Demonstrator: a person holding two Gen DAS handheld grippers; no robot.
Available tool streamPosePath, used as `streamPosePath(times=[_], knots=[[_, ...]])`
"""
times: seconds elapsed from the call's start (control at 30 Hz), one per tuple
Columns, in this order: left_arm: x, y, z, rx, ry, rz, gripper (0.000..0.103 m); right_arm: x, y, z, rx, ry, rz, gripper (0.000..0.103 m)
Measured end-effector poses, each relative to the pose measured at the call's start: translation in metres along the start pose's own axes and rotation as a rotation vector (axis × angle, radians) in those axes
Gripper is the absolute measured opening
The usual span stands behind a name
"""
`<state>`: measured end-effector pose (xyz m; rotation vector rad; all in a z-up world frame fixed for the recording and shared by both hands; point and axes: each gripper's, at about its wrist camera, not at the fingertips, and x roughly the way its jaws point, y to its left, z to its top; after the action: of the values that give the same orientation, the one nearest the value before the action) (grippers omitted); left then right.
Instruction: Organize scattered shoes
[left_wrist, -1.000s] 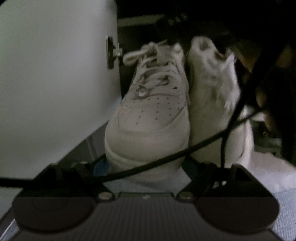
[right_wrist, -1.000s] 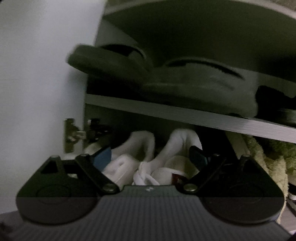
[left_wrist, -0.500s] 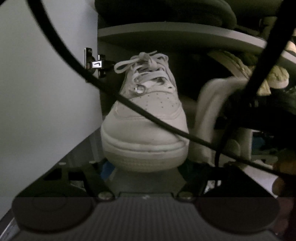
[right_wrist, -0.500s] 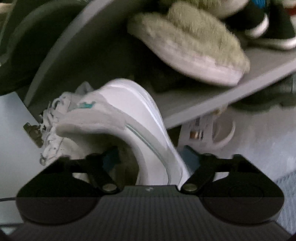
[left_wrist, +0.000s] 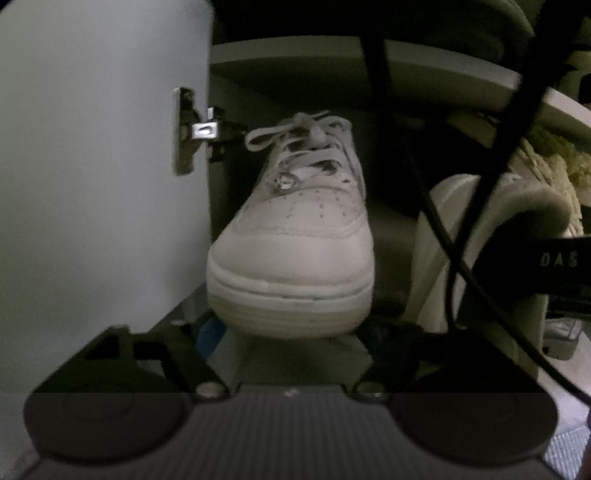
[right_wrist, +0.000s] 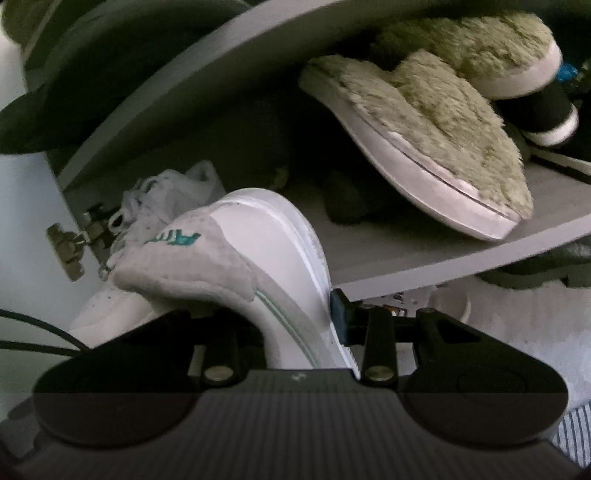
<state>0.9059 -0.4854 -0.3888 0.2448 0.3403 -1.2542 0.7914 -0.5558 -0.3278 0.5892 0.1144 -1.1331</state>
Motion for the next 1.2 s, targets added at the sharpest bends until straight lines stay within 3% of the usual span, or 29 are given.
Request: streamPosePath(times=[0.03, 0.17, 0.3, 0.5, 0.6, 0.83, 0.93, 1.0, 1.13, 1.2], knots=[[-0.006, 0.001, -0.005, 0.011, -0.022, -0.008, 0.093, -0.002, 0.001, 0.002, -0.004, -0.001, -0.005, 0.034], [-0.045, 0.002, -0.047, 0.184, -0.113, -0.058, 0.099, -0.012, 0.001, 0.011, -0.040, -0.011, -0.014, 0.034], [-0.063, 0.000, -0.083, 0.293, -0.078, -0.110, 0.102, -0.015, -0.005, 0.019, -0.038, -0.012, -0.007, 0.034], [-0.041, -0.022, -0.104, 0.320, 0.024, -0.203, 0.101, 0.002, -0.002, 0.035, -0.011, -0.022, -0.010, 0.032], [-0.038, -0.028, -0.108, 0.301, 0.020, -0.260, 0.103, 0.008, 0.004, 0.040, -0.034, -0.018, -0.016, 0.031], [-0.059, -0.036, -0.112, 0.315, 0.052, -0.298, 0.103, 0.016, 0.004, 0.051, -0.021, 0.016, -0.033, 0.031], [-0.051, -0.046, -0.115, 0.331, 0.070, -0.309, 0.103, 0.021, 0.001, 0.058, 0.014, 0.023, -0.043, 0.030], [-0.037, -0.054, -0.115, 0.322, 0.096, -0.276, 0.103, 0.025, 0.001, 0.060, 0.017, 0.022, -0.055, 0.031], [-0.018, -0.051, -0.105, 0.245, 0.132, -0.232, 0.081, 0.030, -0.001, 0.062, 0.026, 0.029, -0.053, 0.031], [-0.017, -0.049, -0.093, 0.237, 0.131, -0.223, 0.076, 0.031, 0.000, 0.062, 0.014, 0.029, -0.054, 0.031]])
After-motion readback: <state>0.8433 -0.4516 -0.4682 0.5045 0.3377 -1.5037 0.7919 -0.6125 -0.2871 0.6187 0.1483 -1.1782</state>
